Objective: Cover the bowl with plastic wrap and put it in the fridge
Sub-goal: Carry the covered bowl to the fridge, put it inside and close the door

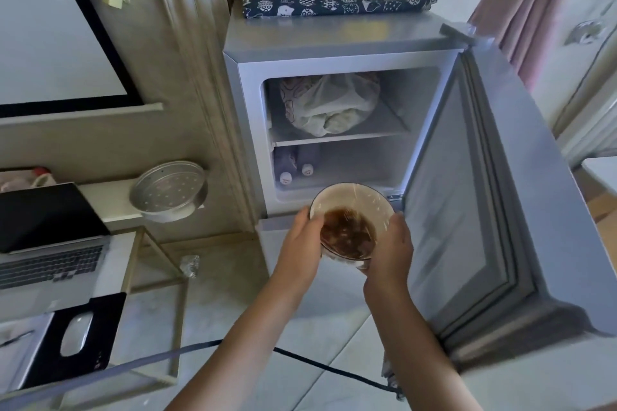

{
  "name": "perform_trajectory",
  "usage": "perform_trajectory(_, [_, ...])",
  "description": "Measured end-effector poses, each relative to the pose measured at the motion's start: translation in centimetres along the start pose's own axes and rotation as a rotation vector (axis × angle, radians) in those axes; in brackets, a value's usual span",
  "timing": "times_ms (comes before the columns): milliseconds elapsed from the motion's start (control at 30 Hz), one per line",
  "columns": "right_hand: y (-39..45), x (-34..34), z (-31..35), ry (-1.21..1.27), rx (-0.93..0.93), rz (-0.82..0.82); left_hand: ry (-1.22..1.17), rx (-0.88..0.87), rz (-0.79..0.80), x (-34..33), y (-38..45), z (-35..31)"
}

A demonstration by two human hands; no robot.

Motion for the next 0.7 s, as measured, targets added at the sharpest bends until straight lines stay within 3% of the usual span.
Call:
perform_trajectory(200, [0.6,-0.1,-0.8,0.042,-0.090,0.033,-0.111,0.117,-0.150,-0.8,3.9,-1.0])
perform_trajectory(367, [1.8,-2.0,-0.7,0.086,-0.123,-0.032,-0.183,0.160,-0.243,-1.1,7.4,-0.8])
perform_trajectory(633, [5.2,-3.4,-0.5,0.174,-0.101,-0.144,-0.255,0.312,-0.545,0.2,12.6,0.0])
perform_trajectory(700, [5.9,-2.9,-0.9,0.160,-0.103,-0.140,-0.235,0.369,-0.477,0.2,14.3,0.0])
Point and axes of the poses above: each hand's wrist, its own y-axis towards the middle knuckle, its own x-axis out of the back of the hand, z = x × y, the point moved 3 cm from there along y, towards the middle knuckle, and after that the axes turned 8 degrees about -y, right-handed, at the moved point
